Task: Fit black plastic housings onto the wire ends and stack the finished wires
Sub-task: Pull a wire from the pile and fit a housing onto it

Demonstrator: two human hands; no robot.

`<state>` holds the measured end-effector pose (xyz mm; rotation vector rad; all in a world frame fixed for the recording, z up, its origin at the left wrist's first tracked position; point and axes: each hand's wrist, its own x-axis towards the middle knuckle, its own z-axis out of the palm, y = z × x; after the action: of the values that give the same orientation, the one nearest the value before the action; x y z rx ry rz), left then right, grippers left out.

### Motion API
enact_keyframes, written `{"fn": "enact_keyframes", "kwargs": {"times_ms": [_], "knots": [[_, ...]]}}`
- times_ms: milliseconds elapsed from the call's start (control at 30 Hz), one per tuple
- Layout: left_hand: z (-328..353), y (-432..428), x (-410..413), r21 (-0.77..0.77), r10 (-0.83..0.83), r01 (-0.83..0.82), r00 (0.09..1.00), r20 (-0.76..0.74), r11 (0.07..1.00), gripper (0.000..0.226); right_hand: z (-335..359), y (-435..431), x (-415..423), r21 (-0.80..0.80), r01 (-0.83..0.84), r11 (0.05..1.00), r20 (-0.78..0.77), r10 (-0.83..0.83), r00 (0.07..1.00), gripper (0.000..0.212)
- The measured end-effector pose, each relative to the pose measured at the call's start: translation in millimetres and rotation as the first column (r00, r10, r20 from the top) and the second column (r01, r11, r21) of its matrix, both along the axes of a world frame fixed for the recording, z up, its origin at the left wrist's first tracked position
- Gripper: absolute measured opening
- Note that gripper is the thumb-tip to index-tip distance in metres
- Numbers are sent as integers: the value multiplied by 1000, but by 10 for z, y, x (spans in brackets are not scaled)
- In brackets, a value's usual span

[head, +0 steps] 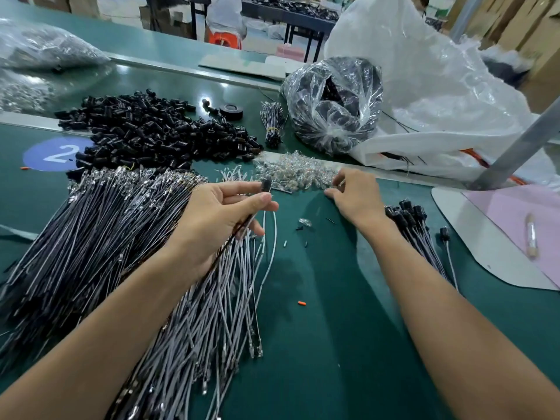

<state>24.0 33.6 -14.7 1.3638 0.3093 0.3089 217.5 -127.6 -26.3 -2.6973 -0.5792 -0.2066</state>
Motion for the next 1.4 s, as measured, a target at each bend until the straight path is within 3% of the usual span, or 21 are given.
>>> {"fn": "enact_keyframes", "kwargs": {"times_ms": [267,433,500,567,633,700,767,833,1033,1400], "knots": [[-46,-32,-1,93,-57,58,998,-21,994,42,136,35,-28,-242,-130,962,55,147,988,13],[-42,-59,-6,113,-83,84,996,-10,990,41,229,72,-64,-462,-194,865,115,276,954,14],[-37,-72,-13,122,-102,102,995,-12,987,40,270,71,-77,-462,-207,862,120,293,949,13],[-35,-77,-16,129,-108,108,994,-13,986,39,300,36,-116,-269,-258,928,98,293,951,13],[-39,-74,-9,124,-102,103,995,-12,987,40,328,-14,-278,133,-303,944,15,304,953,11],[-48,-75,-1,131,-98,98,995,-11,986,38,354,-56,-532,522,-302,798,-115,417,902,13],[-58,-82,8,175,-93,93,996,-9,980,29,335,-92,-742,711,-297,637,-161,559,813,19],[-70,-89,14,224,-93,92,996,-6,970,18,304,-94,-869,748,-304,590,-166,610,775,22],[-94,-96,1,289,-95,83,995,26,954,16,267,-93,-928,702,-343,624,-139,592,794,30],[-69,-96,-15,351,-80,49,994,73,935,20,232,-91,-984,720,-326,613,-144,592,793,15]]}}
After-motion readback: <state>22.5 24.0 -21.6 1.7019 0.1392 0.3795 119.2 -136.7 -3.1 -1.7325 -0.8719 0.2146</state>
